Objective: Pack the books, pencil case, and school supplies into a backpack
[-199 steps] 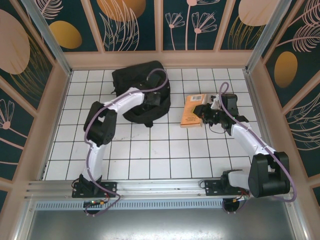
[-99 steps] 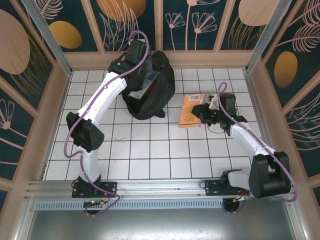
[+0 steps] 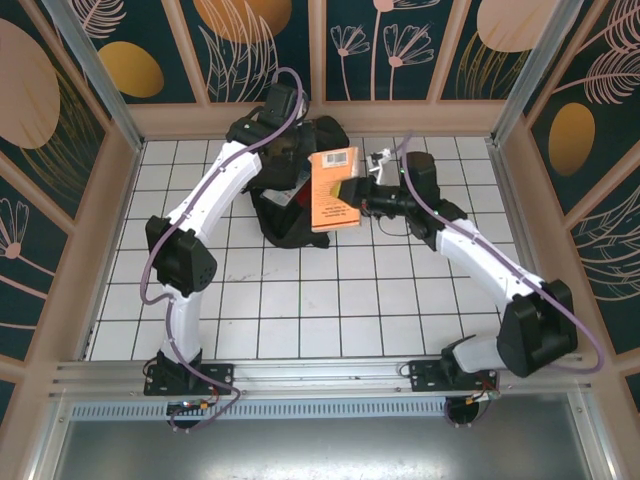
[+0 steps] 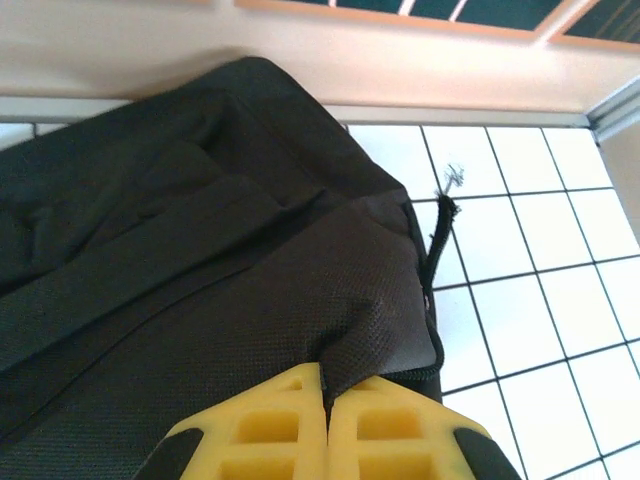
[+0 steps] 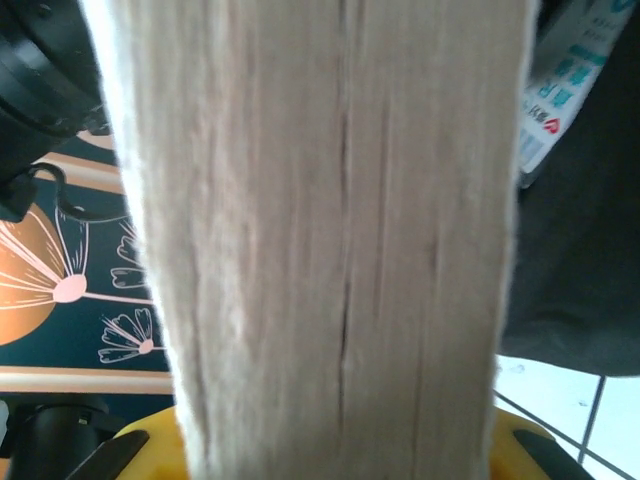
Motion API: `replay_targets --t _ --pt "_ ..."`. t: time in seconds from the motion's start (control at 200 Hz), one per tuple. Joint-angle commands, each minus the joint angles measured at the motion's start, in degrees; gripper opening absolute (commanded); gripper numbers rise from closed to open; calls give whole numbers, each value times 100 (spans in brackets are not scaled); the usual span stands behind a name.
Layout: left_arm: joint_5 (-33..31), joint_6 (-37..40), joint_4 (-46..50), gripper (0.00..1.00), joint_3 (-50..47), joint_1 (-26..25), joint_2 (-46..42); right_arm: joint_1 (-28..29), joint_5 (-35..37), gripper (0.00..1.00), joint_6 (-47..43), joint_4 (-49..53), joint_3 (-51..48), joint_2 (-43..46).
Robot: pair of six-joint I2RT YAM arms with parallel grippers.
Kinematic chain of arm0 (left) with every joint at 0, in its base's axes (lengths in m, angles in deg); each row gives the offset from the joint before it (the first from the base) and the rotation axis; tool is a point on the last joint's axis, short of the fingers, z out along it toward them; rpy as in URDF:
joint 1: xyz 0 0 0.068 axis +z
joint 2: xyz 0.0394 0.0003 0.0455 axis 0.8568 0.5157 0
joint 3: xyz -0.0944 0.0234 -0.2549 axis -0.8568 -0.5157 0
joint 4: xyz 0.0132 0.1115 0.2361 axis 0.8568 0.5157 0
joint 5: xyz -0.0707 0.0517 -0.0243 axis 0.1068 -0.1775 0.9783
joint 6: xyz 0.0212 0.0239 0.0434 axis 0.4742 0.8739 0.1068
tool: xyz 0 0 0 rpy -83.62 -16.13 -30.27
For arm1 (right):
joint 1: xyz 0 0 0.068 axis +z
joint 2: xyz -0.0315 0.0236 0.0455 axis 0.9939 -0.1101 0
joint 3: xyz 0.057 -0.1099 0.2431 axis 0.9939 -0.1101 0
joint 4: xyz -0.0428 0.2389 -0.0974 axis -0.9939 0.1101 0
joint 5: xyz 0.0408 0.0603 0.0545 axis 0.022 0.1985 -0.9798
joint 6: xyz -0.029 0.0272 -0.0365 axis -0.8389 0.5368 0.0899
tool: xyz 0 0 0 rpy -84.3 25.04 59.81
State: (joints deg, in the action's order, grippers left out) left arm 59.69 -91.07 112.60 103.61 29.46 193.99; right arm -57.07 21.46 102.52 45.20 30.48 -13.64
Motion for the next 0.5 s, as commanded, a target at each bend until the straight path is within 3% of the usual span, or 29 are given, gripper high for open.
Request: replay_targets --t 0.0,0.255,0.36,0.495 --pt "418 -213 -300 0 391 50 -37 178 178 0 158 107 371 -530" --pt "323 -210 -161 0 602 69 22 301 754 0 39 438 110 -841" --pt "656 -332 -235 0 526 67 -12 301 1234 0 -190 1034 465 -1184" --pt "1180 -724 -657 0 -32 67 -145 390 1135 0 -76 983 1081 -1794"
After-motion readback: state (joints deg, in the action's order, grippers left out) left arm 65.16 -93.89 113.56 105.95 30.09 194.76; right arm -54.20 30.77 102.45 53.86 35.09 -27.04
